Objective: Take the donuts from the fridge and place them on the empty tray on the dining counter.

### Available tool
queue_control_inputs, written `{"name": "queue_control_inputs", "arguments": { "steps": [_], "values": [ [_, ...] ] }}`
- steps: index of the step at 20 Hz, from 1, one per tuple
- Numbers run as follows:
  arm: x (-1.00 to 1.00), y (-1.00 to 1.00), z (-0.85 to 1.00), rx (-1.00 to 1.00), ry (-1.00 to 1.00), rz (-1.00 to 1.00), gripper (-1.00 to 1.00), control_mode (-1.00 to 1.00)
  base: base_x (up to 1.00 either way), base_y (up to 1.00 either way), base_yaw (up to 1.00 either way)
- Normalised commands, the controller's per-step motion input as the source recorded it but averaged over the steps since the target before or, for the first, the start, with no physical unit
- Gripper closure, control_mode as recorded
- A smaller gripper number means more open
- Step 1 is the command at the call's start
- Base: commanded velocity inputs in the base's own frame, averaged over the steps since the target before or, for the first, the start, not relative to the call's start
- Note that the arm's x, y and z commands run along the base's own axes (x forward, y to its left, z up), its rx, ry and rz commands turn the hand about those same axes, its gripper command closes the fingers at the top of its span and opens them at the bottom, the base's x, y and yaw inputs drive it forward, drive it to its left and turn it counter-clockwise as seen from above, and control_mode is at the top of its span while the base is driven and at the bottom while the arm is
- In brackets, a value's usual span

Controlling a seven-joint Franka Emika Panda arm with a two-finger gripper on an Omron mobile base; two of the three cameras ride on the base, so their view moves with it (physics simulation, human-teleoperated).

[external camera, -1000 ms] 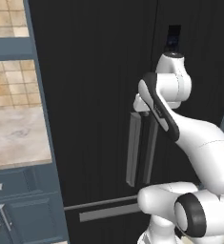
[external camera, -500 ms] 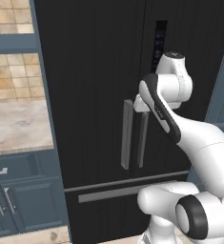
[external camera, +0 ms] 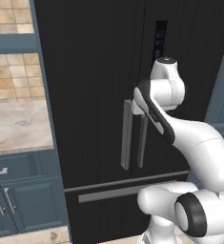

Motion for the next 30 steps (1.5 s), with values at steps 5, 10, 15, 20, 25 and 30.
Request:
{"name": "queue_control_inputs", "arguments": {
  "steps": [5,10,15,20,25,30],
  "values": [
    [0.09,-0.04,-0.29,-0.01,-0.22,0.0,-1.0,-1.0,0.0,0.0,0.0],
    [0.05,0.0,-0.19,0.0,-0.28,0.0,-1.0,-1.0,0.0,0.0,0.0],
    [0.18,-0.05,-0.01,0.0,-0.12,0.0,-1.0,-1.0,0.0,0.0,0.0],
    [0.28,-0.18,-0.02,0.0,-0.01,-0.02,-1.0,-1.0,0.0,0.0,0.0],
    [0.26,-0.07,-0.11,0.0,-0.05,0.0,-1.0,-1.0,0.0,0.0,0.0],
    [0.31,0.0,-0.1,0.0,-0.06,0.0,-1.0,-1.0,0.0,0.0,0.0]
  ]
}}
